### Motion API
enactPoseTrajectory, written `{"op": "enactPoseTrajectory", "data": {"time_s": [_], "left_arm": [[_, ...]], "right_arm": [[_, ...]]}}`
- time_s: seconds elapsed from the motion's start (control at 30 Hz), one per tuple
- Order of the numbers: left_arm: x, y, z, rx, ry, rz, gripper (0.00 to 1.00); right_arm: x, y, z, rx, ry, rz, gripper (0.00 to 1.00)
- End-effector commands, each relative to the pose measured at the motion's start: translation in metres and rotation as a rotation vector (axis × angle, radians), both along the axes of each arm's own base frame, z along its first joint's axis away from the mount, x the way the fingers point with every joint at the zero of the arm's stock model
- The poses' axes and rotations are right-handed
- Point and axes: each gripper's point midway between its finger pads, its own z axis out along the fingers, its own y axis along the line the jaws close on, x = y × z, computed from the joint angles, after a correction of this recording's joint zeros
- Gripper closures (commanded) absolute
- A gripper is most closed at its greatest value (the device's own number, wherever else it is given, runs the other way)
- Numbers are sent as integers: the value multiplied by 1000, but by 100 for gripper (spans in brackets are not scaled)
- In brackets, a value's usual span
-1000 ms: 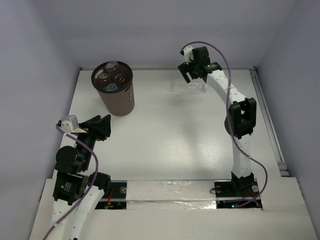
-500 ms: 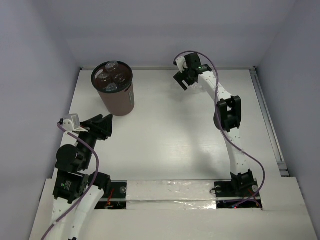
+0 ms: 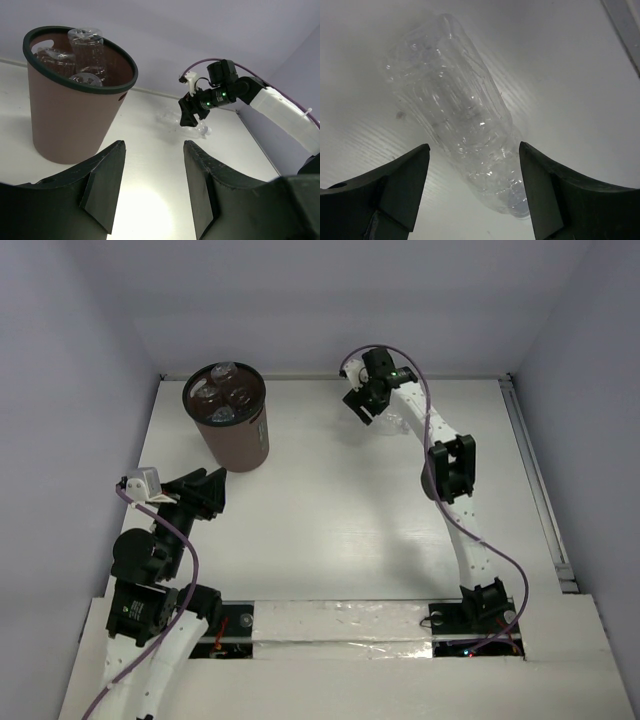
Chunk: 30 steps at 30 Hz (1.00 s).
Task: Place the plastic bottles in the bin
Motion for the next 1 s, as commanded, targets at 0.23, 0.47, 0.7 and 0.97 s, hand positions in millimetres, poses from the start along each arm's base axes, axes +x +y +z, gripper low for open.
{"op": "enactPoseTrajectory", "data": {"time_s": [0.23,0.47,0.7,0.97], "left_arm": [[-4,-2,18,-6,-63,-16,53],[-7,-1,19,-11,-73,-16,53],[-10,1,20,-13,-79,-10,53],[-11,1,21,-15,-83,-10,53]], "right_arm": [[-47,14,2,80,156,-11,39],[-87,53,16,241,232,33,43],[-147,87,6,347,339,109,46],[-138,106,16,379,229,114,0]]}}
